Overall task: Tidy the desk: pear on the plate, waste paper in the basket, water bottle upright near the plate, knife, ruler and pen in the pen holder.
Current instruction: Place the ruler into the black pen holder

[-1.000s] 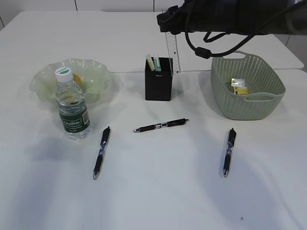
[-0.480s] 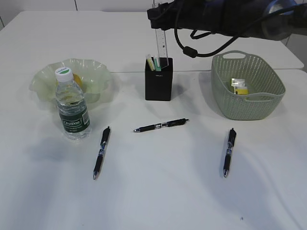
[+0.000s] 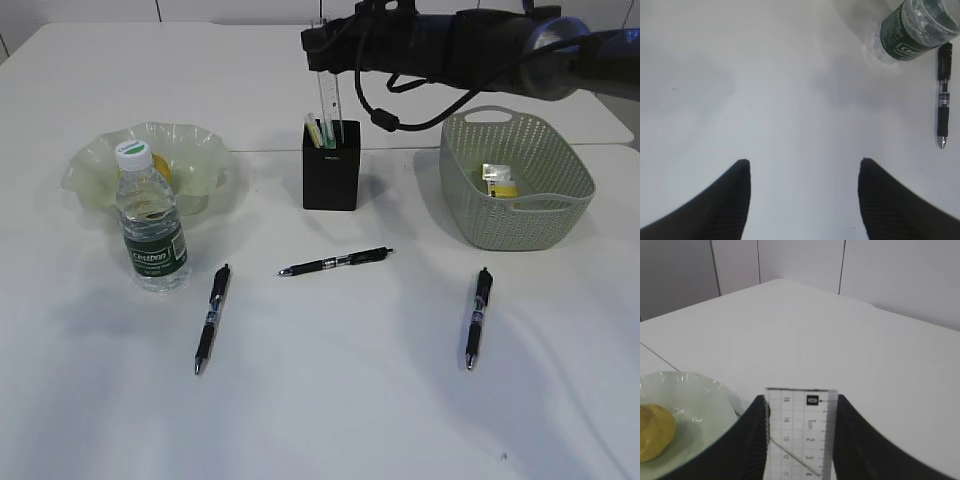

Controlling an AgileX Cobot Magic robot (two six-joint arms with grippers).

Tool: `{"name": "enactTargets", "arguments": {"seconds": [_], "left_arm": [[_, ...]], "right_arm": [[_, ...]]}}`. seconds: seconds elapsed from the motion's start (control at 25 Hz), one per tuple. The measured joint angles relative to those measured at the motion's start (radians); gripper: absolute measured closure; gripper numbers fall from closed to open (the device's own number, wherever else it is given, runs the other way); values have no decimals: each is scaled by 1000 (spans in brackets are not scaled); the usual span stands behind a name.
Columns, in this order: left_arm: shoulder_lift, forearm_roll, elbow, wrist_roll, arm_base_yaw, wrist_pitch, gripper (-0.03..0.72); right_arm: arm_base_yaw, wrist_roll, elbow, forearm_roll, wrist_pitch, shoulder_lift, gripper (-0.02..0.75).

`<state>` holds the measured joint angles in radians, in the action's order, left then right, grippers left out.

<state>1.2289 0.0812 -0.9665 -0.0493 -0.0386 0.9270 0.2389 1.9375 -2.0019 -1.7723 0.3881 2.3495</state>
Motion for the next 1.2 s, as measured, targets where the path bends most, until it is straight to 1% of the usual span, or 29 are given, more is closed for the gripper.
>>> {"name": "enactTargets", "arguments": {"seconds": [0.28,0.36,0.52,0.6,0.96,1.08,1.12,1.2], "left_arm": [[0,0,0,0,0,0,214],[0,0,0,0,0,0,214],[0,0,0,0,0,0,214],[0,0,0,0,0,0,214],[0,0,0,0,0,11,214],[0,0,0,0,0,19,214],[0,0,0,0,0,19,214],[0,0,0,0,0,21,214]], "right_arm": [[0,0,0,0,14,50,461],[0,0,0,0,14,52,446],[0,0,0,0,14,52,384],[0,-7,0,0,12,52,370],[0,-157,0,7,14,41,360],[0,-254,0,63,15,11,360],[0,-310,0,113,18,-1,360],[0,-445,0,252,39,-22,360]]}}
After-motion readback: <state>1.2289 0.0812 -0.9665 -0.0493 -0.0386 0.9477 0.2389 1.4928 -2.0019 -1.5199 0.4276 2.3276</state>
